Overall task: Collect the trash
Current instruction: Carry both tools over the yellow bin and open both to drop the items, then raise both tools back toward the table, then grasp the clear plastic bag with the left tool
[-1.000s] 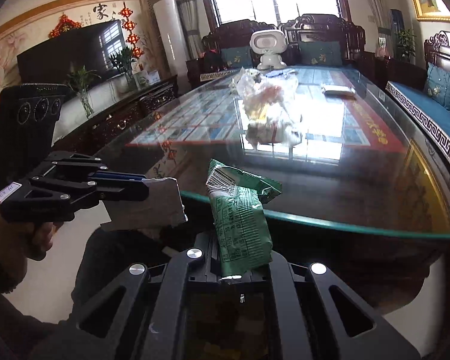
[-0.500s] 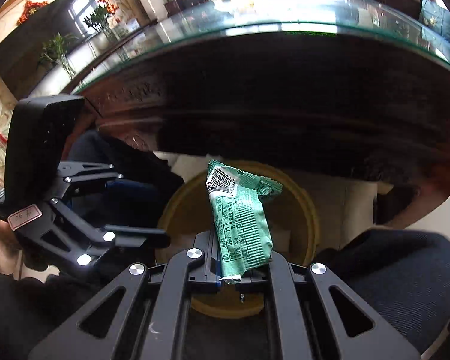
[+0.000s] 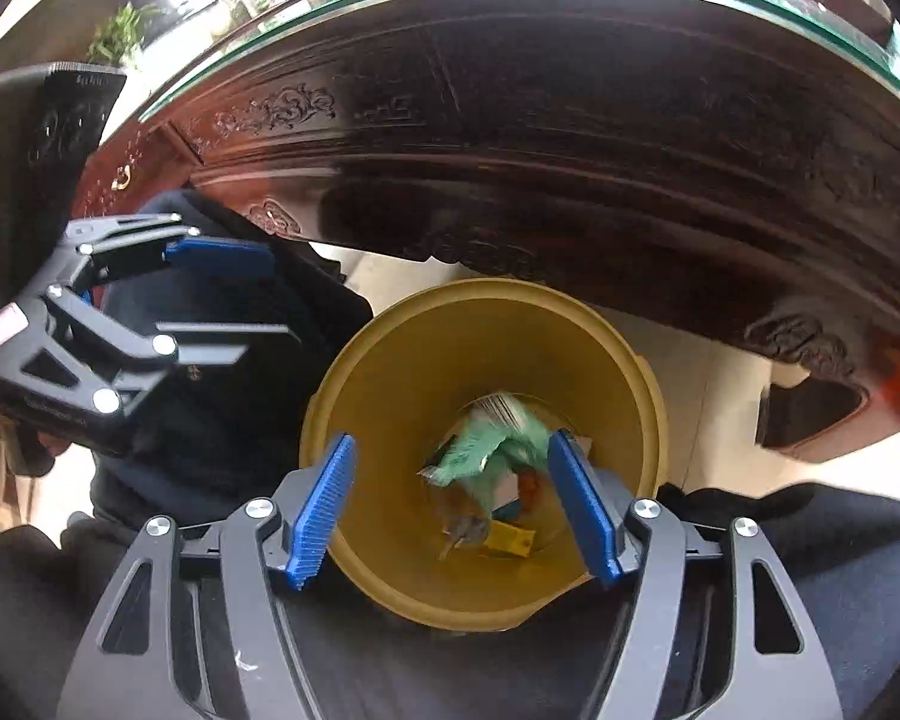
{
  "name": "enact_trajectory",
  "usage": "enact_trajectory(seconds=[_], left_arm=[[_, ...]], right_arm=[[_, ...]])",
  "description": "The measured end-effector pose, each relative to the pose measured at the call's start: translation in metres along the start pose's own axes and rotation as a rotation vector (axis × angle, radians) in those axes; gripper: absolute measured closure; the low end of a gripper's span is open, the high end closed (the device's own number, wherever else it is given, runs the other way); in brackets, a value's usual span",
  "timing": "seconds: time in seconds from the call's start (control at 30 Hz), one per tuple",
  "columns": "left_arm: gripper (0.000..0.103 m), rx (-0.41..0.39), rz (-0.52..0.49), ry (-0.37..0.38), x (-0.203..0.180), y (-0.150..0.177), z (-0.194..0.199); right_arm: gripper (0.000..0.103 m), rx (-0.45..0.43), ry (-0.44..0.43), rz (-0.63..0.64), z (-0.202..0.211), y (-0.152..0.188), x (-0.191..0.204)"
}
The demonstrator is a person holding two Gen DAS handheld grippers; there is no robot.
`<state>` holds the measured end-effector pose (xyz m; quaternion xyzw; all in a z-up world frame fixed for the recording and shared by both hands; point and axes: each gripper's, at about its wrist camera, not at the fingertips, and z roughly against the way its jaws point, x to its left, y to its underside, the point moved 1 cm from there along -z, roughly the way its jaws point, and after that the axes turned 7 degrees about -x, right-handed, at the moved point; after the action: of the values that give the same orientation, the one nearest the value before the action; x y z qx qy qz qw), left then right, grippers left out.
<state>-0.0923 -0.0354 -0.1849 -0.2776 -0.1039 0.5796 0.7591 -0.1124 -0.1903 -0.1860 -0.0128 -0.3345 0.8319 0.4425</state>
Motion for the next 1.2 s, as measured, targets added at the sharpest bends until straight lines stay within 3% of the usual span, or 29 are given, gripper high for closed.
enact_trajectory(seconds=[0.17, 0.33, 0.43, 0.5, 0.57, 0.63, 0.77, 0.97, 1.2], left_arm=[[0.028, -0.060, 0.028, -0.009, 0.008, -0.016, 0.013], [0.028, -0.180, 0.035, -0.056, 0.020, -0.051, 0.038], [0.020, -0.263, 0.025, -0.115, 0.028, -0.082, 0.053], [0.013, -0.310, 0.022, -0.139, 0.032, -0.102, 0.062], [0.003, -0.363, 0.010, -0.167, 0.035, -0.126, 0.070], [0.004, -0.404, 0.008, -0.217, 0.038, -0.151, 0.073], [0.004, -0.424, 0.034, -0.205, 0.050, -0.199, 0.065], [0.004, -0.388, 0.046, -0.270, 0.080, -0.271, 0.025], [0.004, -0.316, 0.101, -0.273, 0.121, -0.326, -0.033]], right_arm=[[0.047, -0.090, -0.047, -0.020, 0.014, -0.009, -0.005], [0.048, -0.288, -0.022, 0.008, 0.056, -0.034, -0.006], [0.034, -0.390, 0.002, 0.042, 0.079, -0.056, -0.007], [0.015, -0.463, 0.049, 0.062, 0.092, -0.071, -0.008], [0.008, -0.542, 0.122, 0.071, 0.104, -0.086, -0.010], [0.008, -0.613, 0.163, 0.080, 0.115, -0.102, -0.012], [0.008, -0.715, 0.198, 0.086, 0.123, -0.131, -0.022], [0.008, -0.742, 0.188, 0.099, 0.114, -0.174, -0.039], [0.008, -0.725, 0.154, 0.083, 0.098, -0.207, -0.057]])
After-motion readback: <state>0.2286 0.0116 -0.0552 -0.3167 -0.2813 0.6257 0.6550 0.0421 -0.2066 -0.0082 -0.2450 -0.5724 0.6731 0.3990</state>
